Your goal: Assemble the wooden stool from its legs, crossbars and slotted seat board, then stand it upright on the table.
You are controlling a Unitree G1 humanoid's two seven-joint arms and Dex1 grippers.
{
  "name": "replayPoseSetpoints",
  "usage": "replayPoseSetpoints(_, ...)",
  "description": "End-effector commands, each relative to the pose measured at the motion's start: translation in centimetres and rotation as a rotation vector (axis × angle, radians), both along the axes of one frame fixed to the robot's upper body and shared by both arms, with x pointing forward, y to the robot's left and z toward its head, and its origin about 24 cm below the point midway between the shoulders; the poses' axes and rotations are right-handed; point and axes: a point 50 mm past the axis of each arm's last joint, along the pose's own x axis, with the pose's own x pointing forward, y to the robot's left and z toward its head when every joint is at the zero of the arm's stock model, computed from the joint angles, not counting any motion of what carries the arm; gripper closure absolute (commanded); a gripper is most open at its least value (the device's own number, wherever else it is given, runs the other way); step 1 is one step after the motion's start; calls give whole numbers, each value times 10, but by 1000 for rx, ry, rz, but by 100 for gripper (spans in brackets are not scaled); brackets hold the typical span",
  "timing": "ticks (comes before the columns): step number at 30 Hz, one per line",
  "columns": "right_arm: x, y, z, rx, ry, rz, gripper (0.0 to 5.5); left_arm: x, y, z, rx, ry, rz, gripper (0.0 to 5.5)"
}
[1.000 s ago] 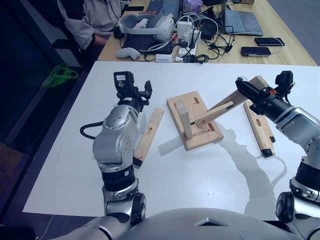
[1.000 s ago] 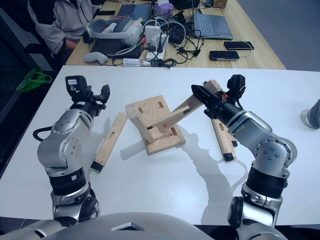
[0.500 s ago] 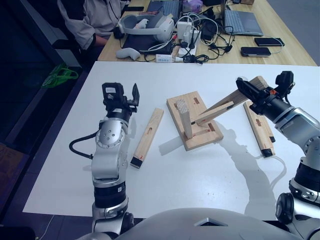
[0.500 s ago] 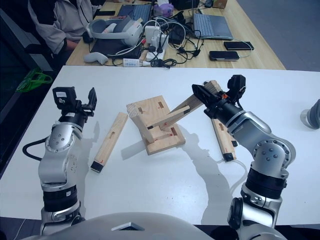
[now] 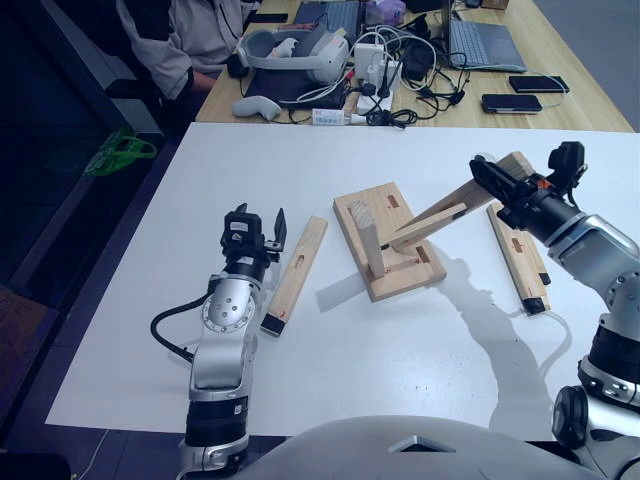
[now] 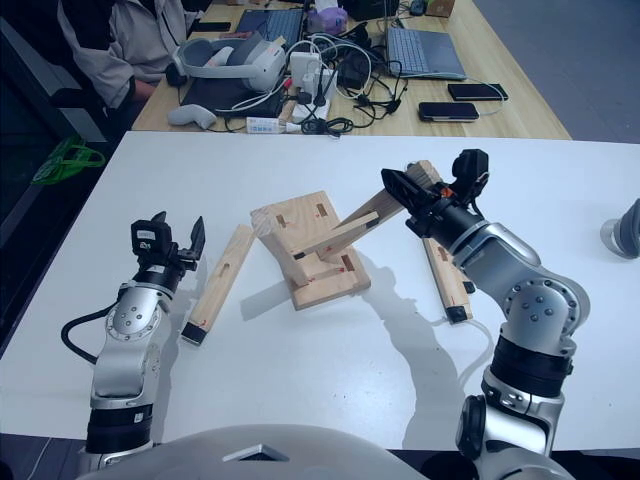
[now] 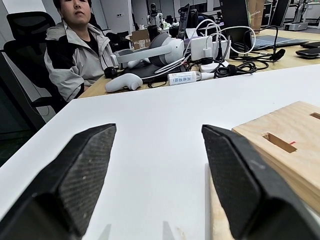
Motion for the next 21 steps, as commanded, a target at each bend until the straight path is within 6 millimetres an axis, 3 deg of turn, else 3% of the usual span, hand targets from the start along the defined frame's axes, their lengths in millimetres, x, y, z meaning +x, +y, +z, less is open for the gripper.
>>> replayPoseSetpoints(1, -3, 4, 3, -29, -23, 33, 451, 3, -5, 1, -15, -7, -20, 234)
replayPoseSetpoints(21, -3, 4, 1, -21, -17, 36, 451, 7, -11, 4, -23, -20, -38, 234)
